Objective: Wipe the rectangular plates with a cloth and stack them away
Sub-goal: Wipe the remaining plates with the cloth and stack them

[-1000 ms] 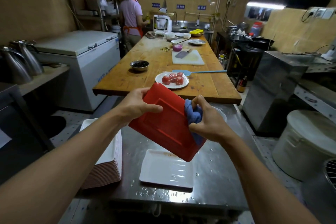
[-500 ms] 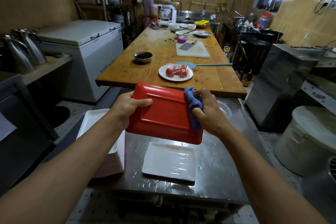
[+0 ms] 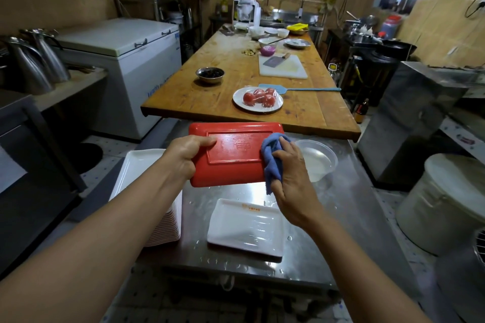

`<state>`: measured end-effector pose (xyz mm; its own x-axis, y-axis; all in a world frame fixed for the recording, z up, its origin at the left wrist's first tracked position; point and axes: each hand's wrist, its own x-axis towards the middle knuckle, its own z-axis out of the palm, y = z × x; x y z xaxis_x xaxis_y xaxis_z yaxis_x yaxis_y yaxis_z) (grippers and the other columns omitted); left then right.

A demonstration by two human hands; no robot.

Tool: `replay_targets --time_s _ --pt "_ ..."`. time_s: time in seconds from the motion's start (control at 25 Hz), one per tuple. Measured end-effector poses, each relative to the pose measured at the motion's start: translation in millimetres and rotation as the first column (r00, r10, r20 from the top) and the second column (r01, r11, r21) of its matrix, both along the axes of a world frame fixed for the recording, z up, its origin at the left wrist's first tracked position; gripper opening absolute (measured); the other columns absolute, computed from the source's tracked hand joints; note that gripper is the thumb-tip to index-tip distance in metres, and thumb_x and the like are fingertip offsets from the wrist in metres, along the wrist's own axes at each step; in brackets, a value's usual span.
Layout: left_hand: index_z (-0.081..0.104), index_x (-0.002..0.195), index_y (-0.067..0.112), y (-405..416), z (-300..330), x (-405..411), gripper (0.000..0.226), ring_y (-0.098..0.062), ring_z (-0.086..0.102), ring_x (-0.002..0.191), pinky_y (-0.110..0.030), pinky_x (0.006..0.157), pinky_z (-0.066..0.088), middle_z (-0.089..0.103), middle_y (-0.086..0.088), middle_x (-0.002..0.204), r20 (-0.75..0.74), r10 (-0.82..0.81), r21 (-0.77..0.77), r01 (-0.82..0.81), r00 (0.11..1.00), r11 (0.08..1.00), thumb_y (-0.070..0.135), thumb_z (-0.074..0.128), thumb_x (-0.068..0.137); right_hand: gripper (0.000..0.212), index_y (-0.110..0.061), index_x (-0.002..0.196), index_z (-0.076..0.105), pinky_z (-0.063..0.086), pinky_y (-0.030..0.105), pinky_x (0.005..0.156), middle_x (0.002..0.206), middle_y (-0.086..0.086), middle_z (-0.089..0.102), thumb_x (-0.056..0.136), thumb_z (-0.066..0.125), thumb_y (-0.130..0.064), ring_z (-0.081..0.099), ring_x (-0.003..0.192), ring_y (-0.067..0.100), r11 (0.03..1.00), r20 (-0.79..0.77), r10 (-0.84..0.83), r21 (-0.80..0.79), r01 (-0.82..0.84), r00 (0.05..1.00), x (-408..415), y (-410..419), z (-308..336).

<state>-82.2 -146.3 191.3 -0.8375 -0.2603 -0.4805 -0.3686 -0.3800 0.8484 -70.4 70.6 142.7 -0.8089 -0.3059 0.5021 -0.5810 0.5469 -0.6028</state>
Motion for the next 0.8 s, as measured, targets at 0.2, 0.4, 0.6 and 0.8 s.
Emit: replay_targets --time_s 0.2,0.4,0.6,0.8 --pt "0.062 0.107 0.007 7.4 -5.8 7.3 0.025 -0.030 0.063 0.086 -0.052 0.087 0.048 0.066 -0.016 0.103 0.007 0.057 0.048 -0.057 0.998 0.997 0.015 0.068 0.084 0.054 -0.004 0.126 0.051 0.014 0.051 0.116 0.141 0.014 0.043 0.080 0.041 -0.029 0.027 0.138 0.035 0.980 -0.128 -0.010 0.196 0.036 0.992 22.2 -43.2 -7.8" --pt "0.061 0.108 0.006 -4.9 -17.3 21.3 0.033 -0.029 0.064 0.077 -0.043 0.075 0.052 0.066 -0.019 0.102 -0.052 0.210 0.009 -0.210 0.976 0.978 0.022 0.071 0.081 0.058 -0.022 0.136 0.040 -0.005 0.040 0.118 0.153 0.000 0.025 0.084 0.027 -0.042 0.010 0.144 0.022 0.947 -0.042 0.046 0.320 -0.030 0.998 28.3 -89.0 -5.0" --pt "0.063 0.102 0.007 -28.3 -24.0 41.8 0.024 -0.031 0.063 0.081 -0.044 0.077 0.054 0.067 -0.018 0.097 -0.093 0.253 -0.010 -0.255 0.963 0.967 0.017 0.070 0.082 0.046 -0.031 0.134 0.039 -0.006 0.050 0.114 0.155 -0.008 0.017 0.089 0.034 -0.039 0.002 0.145 0.016 0.953 0.087 0.074 0.289 -0.096 0.993 7.5 -114.7 -0.1" --pt "0.060 0.091 0.013 -66.3 -24.1 62.2 0.012 -0.025 0.065 0.069 -0.040 0.062 0.054 0.068 -0.010 0.080 -0.085 0.277 0.031 -0.275 0.957 0.961 0.013 0.068 0.083 0.033 -0.020 0.126 0.047 0.026 0.036 0.106 0.142 0.005 0.035 0.094 0.047 -0.027 0.031 0.129 0.024 0.988 0.100 -0.009 0.153 -0.007 0.995 -12.8 -108.8 -5.9"
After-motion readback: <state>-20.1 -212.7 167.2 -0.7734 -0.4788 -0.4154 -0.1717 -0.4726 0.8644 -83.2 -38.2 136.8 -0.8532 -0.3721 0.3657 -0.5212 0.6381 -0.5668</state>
